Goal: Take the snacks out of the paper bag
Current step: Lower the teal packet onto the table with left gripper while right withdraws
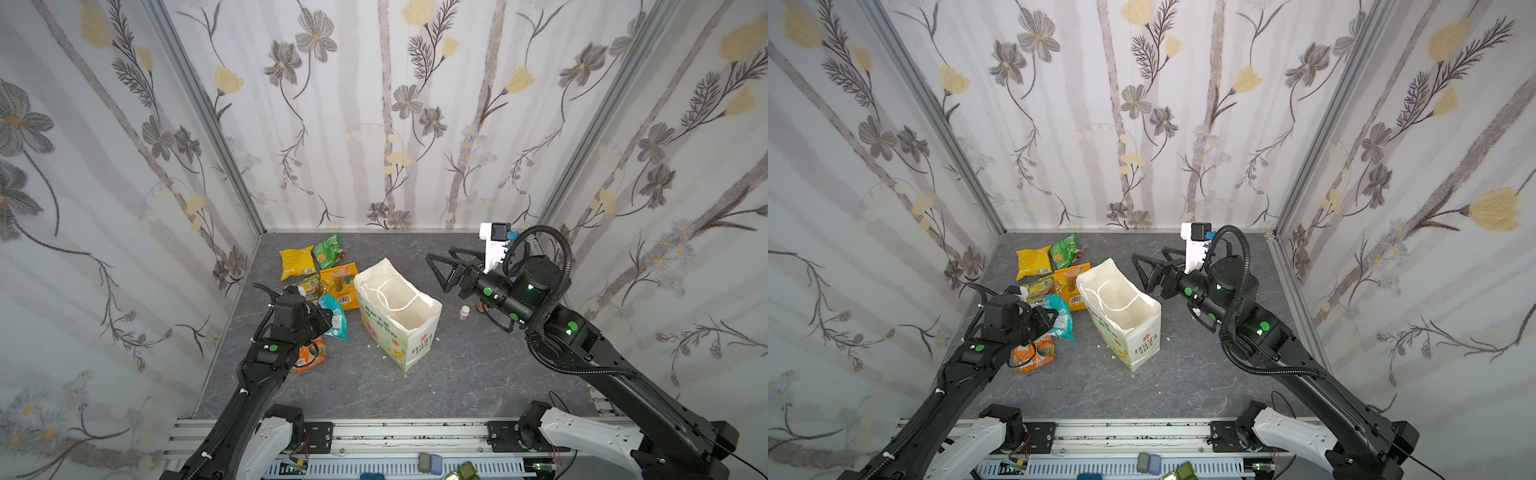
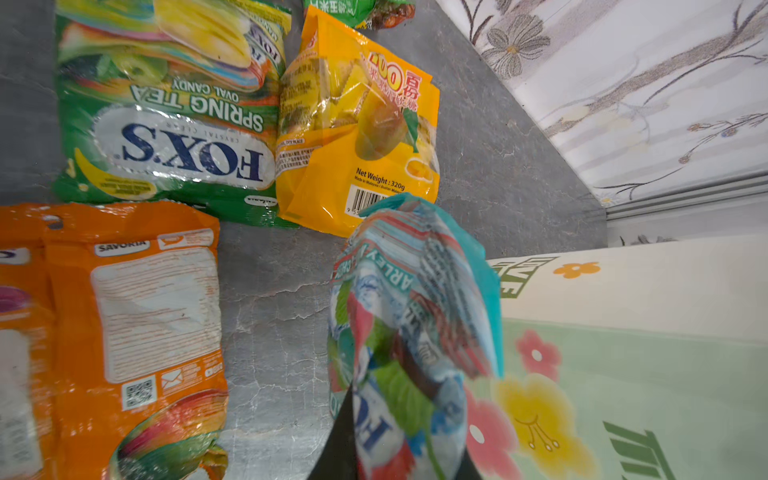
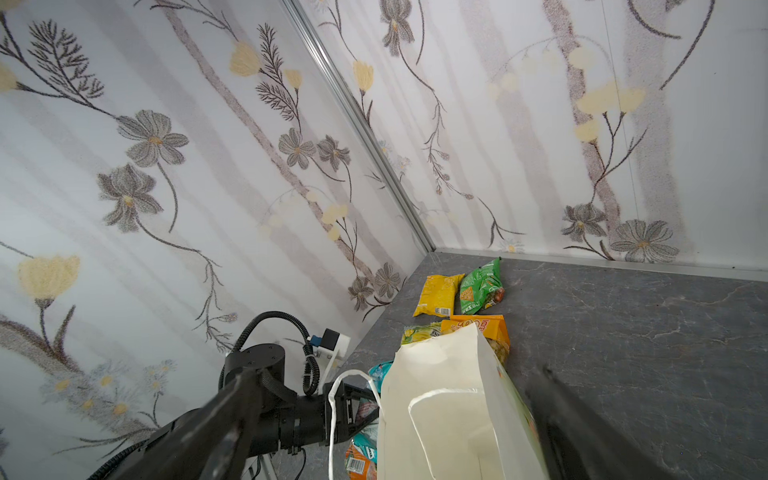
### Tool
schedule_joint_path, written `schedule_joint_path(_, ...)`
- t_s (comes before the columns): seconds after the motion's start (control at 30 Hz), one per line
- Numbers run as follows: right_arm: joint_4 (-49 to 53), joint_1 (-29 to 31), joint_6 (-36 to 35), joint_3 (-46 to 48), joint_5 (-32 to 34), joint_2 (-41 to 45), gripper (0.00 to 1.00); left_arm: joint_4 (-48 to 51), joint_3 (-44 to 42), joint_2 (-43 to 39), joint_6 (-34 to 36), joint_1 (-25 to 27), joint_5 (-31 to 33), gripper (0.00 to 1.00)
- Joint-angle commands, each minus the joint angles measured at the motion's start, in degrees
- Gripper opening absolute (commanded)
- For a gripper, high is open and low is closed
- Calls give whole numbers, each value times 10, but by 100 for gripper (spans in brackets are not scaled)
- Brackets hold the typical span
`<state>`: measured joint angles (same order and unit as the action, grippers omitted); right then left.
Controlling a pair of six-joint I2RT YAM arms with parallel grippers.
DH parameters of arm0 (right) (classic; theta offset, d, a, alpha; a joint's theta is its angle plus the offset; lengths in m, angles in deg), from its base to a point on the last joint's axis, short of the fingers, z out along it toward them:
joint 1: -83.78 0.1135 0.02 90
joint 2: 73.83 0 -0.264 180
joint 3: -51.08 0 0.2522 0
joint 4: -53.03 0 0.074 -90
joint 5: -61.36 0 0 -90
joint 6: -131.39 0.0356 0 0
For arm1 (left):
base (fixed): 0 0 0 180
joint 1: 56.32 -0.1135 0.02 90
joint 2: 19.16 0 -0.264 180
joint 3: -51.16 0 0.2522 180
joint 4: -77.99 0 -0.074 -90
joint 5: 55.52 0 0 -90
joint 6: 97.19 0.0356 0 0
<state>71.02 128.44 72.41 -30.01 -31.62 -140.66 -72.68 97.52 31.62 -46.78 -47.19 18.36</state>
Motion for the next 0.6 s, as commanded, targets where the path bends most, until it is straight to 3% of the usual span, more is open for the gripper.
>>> schedule_joint_path(0.0, 11, 0, 9, -2, -12, -4, 99, -125, -21, 33, -32, -23, -97, 0)
schedule_joint_path(0.1, 14, 0, 11, -2, -14, -3, 99, -164, -34, 70, -50, -40, -138, 2)
schedule_joint_path(0.3, 15, -1, 15, -1, -14, -4, 99, -155, -43, 110, -37, -47, -111, 10)
schedule_joint_path(0.47, 17, -1, 16, -1, -18, -7, 99, -174, -55, 165, -40, -49, -132, 16)
schedule_joint_path(0.57, 18, 0, 17, 2, -16, -7, 99, -166, -61, 161, -36, -48, -113, 30)
